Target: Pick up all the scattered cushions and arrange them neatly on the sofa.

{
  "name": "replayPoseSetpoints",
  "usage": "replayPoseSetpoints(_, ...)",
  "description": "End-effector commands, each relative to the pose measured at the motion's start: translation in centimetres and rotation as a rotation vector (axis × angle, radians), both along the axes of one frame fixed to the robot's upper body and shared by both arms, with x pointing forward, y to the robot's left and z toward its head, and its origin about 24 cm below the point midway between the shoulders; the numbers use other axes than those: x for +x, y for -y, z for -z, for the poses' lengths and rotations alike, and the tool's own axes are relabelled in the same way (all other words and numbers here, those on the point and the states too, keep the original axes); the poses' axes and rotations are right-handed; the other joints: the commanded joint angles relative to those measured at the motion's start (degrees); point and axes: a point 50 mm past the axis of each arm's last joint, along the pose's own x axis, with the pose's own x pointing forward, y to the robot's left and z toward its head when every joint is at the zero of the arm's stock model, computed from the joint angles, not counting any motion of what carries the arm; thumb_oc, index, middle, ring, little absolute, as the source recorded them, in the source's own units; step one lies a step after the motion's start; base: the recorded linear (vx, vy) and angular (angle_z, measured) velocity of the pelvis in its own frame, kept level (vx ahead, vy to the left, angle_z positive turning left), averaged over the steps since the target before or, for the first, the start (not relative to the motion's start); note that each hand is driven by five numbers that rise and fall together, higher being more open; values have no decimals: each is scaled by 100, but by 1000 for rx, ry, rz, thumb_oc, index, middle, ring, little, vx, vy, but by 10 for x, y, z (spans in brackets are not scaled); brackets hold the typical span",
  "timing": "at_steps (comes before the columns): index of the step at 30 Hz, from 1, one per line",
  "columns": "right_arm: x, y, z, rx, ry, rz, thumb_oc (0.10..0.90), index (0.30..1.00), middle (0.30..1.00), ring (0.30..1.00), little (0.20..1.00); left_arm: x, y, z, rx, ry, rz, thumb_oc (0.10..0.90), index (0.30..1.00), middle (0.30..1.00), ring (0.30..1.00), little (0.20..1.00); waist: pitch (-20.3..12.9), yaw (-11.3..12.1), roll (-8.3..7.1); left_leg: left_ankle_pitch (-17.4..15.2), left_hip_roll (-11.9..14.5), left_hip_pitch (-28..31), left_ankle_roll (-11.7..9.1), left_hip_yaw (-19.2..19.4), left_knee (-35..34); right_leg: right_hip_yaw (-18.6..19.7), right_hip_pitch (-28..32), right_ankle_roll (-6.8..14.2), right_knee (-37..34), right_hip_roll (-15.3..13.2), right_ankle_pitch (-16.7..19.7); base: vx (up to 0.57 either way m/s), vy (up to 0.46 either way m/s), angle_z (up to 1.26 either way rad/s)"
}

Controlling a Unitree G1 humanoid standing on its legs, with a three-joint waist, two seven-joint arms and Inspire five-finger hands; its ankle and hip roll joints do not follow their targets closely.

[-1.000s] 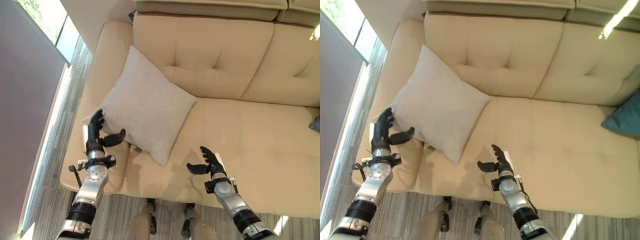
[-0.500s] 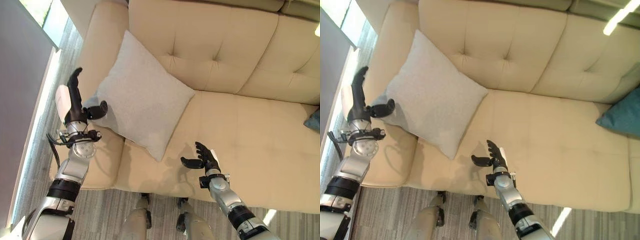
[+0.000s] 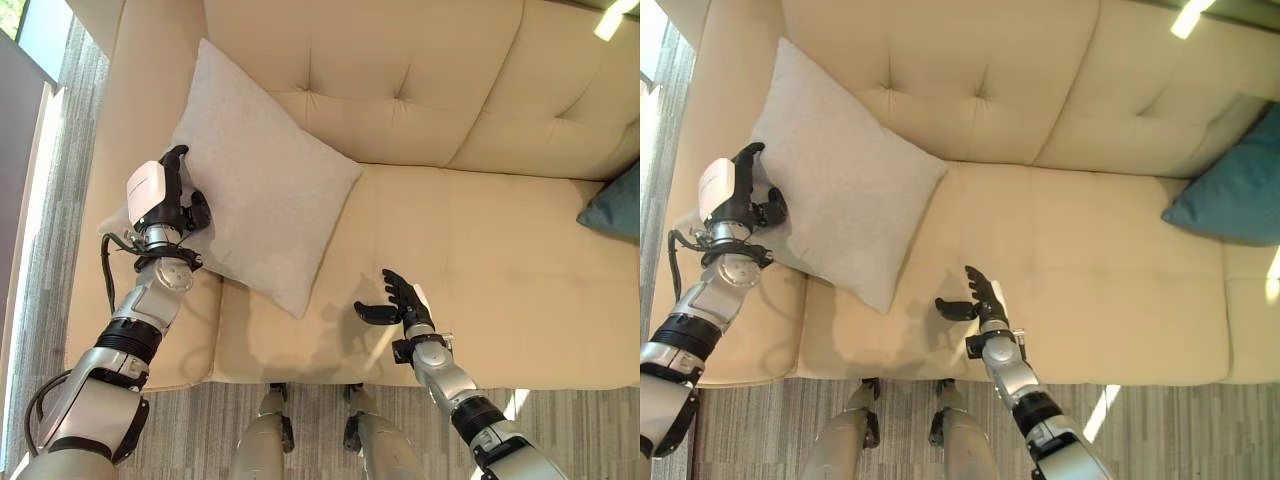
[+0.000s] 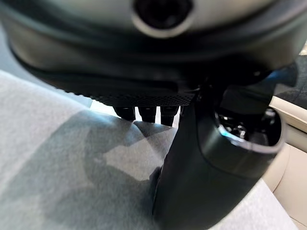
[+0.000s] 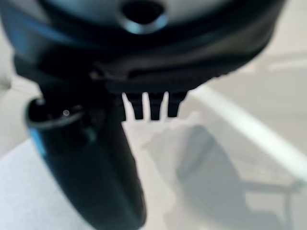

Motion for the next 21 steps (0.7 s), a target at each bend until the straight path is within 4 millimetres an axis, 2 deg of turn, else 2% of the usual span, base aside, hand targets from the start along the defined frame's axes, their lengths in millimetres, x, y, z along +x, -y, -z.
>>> replayPoseSetpoints(1,10,-25,-28,107,138,-23,800,900,900,900,900,1,5,-1,-18,15,38,800,900,900,900,900,-329,74,-118,-1050,-164,-563,-32,-306,1090,181,-279,596,369,-241,-374,9,20,-19)
replayPoseSetpoints(2,10,-25,-28,107,138,-23,800,900,900,900,900,1,5,-1,-18,15,38,800,900,900,900,900,-329,74,-118,-1050,-164,-563,-32,-306,1090,181,-280,596,369,-241,-374,7,26,-10)
replayPoseSetpoints(4,18,-36,-40,139,169,-32,800,900,900,900,900,-1,14,14,-100,-3,56,800,900,900,900,900,-251,130,-69,-1040,-201,-621,-22,-333,1107,172,-331,578,393,-262,-366,0,0,0)
replayPoseSetpoints(11,32,-48,-65,130,243,-41,800,900,900,900,900,-2,40,16,-249,69,143,800,900,900,900,900,-105,300,20,-1026,-272,-753,-27,-472,1156,75,-392,548,439,-306,-393,7,0,5)
replayPoseSetpoints(19,51,-58,-86,162,257,8,800,900,900,900,900,-4,74,-11,-356,214,297,800,900,900,900,900,115,614,162,-957,-345,-1059,-67,-653,1194,-86,-600,533,513,-384,-429,-6,0,18)
replayPoseSetpoints(21,58,-67,-100,176,278,2,800,900,900,900,900,-8,89,-26,-423,283,384,800,900,900,900,900,204,785,254,-920,-402,-1187,-81,-734,1188,-157,-683,520,544,-419,-459,-15,-13,20)
